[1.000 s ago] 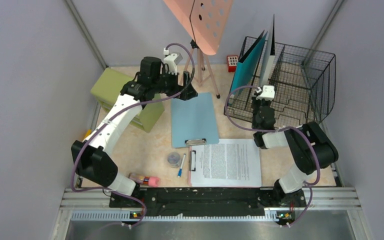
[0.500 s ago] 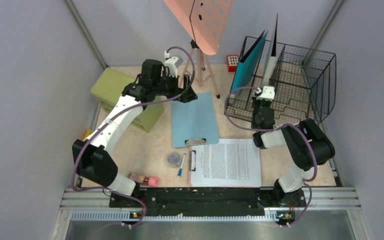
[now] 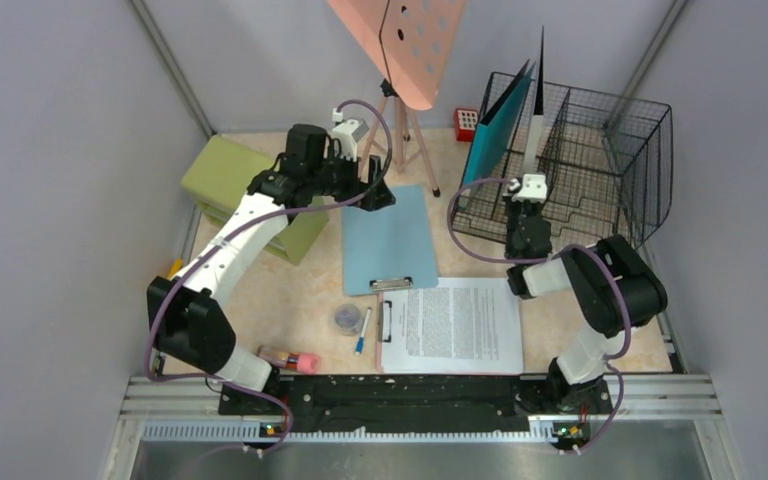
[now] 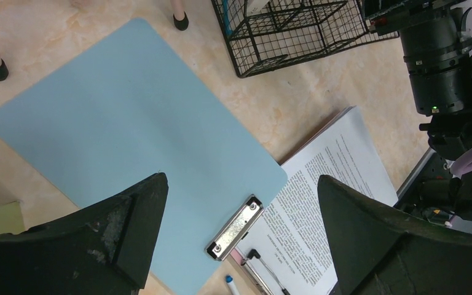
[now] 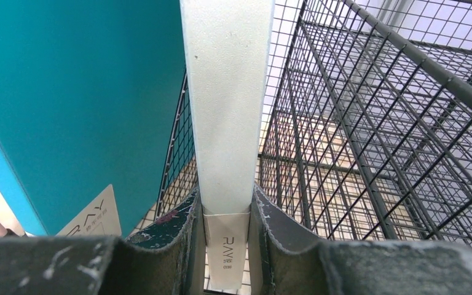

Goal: Organize the desk
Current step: Place the folder in the storage box.

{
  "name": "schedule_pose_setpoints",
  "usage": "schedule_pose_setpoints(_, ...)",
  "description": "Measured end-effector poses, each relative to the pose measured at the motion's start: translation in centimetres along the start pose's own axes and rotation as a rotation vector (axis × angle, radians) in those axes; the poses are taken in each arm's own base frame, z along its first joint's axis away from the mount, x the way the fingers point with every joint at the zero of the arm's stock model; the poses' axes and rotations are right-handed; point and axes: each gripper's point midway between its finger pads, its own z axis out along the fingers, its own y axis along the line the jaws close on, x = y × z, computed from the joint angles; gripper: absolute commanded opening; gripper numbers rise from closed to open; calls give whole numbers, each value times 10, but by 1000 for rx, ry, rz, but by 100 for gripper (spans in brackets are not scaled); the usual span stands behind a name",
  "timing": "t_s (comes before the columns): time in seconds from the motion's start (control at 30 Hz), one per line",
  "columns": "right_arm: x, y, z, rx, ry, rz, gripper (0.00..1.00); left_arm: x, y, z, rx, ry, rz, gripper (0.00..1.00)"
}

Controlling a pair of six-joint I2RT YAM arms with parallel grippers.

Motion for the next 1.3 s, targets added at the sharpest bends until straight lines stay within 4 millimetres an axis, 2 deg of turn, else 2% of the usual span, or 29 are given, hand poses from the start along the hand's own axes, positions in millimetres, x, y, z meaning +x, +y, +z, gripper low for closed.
schedule_pose_setpoints(0.23, 8, 0, -3, -34, -12, -9, 0, 3, -2, 2, 19, 5, 1, 97)
schedule_pose_setpoints(0.73, 11, -3, -2, -35, -7, 69, 0, 1, -5, 3, 41, -2, 2, 97)
schedule_pose_setpoints(0.93, 12, -7, 1, -4, 22, 86, 8, 0, -6, 3, 43, -8, 7, 97)
schedule_pose_setpoints(1.03, 13, -9, 4, 21, 42, 93, 2, -1, -6, 3, 44, -9, 7, 97)
schedule_pose_setpoints(1.3, 14, -15, 9, 56, 63, 76, 0, -2, -7, 3, 47, -13, 8, 97)
